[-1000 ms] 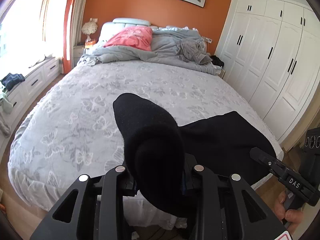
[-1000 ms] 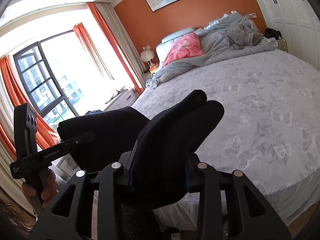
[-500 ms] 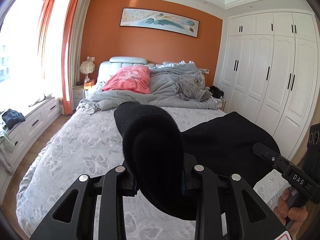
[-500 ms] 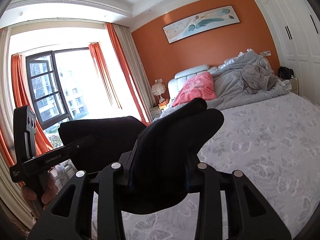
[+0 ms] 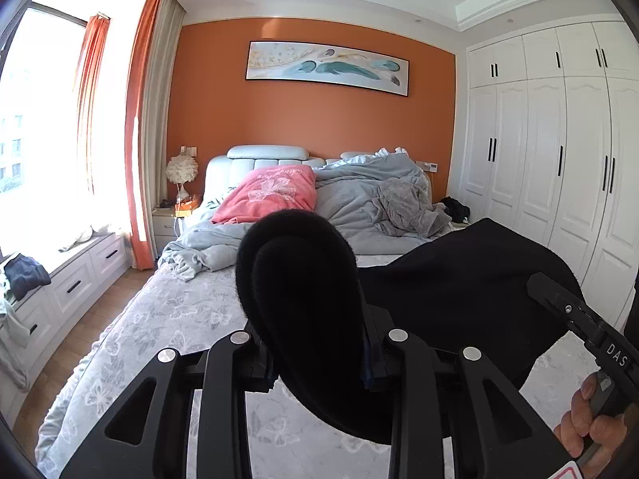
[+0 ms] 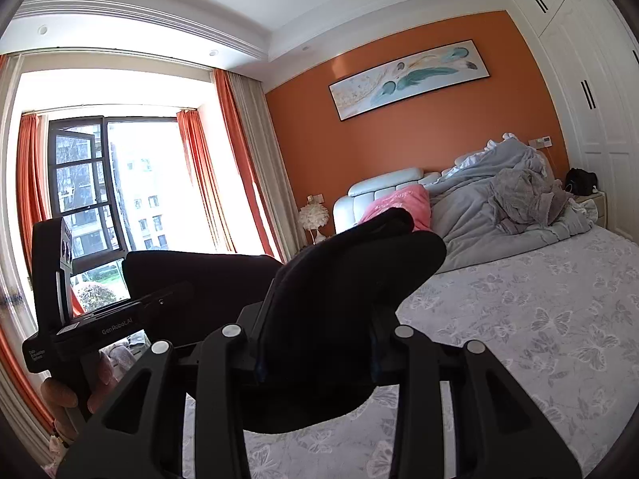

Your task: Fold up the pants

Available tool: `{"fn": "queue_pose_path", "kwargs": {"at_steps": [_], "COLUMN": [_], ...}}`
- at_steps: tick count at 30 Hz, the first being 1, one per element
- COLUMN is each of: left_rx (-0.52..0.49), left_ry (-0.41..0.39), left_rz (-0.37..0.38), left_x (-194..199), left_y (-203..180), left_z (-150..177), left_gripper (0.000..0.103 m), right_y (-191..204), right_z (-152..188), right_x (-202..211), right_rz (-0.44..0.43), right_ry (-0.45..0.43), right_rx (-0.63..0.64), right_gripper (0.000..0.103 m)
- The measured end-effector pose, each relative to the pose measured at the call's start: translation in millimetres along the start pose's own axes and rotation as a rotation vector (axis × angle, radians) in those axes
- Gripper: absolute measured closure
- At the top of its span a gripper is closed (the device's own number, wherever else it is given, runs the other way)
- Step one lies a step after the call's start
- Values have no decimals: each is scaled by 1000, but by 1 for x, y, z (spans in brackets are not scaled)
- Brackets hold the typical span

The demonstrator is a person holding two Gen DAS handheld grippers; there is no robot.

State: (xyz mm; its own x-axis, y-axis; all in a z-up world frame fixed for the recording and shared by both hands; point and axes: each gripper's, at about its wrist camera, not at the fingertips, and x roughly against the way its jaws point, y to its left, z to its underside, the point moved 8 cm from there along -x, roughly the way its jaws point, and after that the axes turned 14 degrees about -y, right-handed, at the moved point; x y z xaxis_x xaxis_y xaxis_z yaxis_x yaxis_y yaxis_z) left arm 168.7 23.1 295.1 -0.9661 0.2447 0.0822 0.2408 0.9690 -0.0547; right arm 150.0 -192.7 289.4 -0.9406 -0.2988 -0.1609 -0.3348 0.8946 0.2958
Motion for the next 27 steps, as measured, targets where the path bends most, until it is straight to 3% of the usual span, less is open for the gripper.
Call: {"fn": "queue_pose_path", "kwargs": {"at_steps": [6, 11, 13, 14, 15, 17, 18, 19, 21, 24, 27], "left_rx": [-32, -2, 21, 46, 59, 60, 64, 105, 225, 331, 390], "left_ry": [-24, 33, 106, 156, 213, 329, 395, 456, 474, 477, 520], "left_rz": [14, 26, 28, 31, 3, -111, -128, -128, -133, -149, -107], "left_x": [-64, -129, -161, -176, -188, -201, -199, -193, -178, -178, -213], "left_y": [6, 16, 28, 35, 46, 77, 89, 103, 126, 142, 126], "left_z": [13, 60, 103, 134, 168, 244, 274, 302, 325, 325, 321], "left_gripper": [76, 73, 62, 54, 33, 32, 34, 34, 34, 33, 25], "right_y": [-41, -97, -133, -157, -185, -232, -249, -256, -256, -239, -233], "right_z": [27, 92, 141, 178, 217, 276, 291, 296, 292, 277, 287], "right_x": [-48, -85, -98, -102, -101, -81, -64, -51, -40, -59, -88], "right_rz": [24, 90, 145, 188, 259, 424, 469, 465, 433, 390, 382], "right_ry": [5, 87, 173, 245, 331, 474, 503, 496, 480, 475, 508], "right_rx": [-28, -95, -126, -141, -133, -73, -89, -130, -159, -92, -55], "right_gripper": [69, 66, 59, 47, 42, 42, 42, 41, 32, 17, 13]}}
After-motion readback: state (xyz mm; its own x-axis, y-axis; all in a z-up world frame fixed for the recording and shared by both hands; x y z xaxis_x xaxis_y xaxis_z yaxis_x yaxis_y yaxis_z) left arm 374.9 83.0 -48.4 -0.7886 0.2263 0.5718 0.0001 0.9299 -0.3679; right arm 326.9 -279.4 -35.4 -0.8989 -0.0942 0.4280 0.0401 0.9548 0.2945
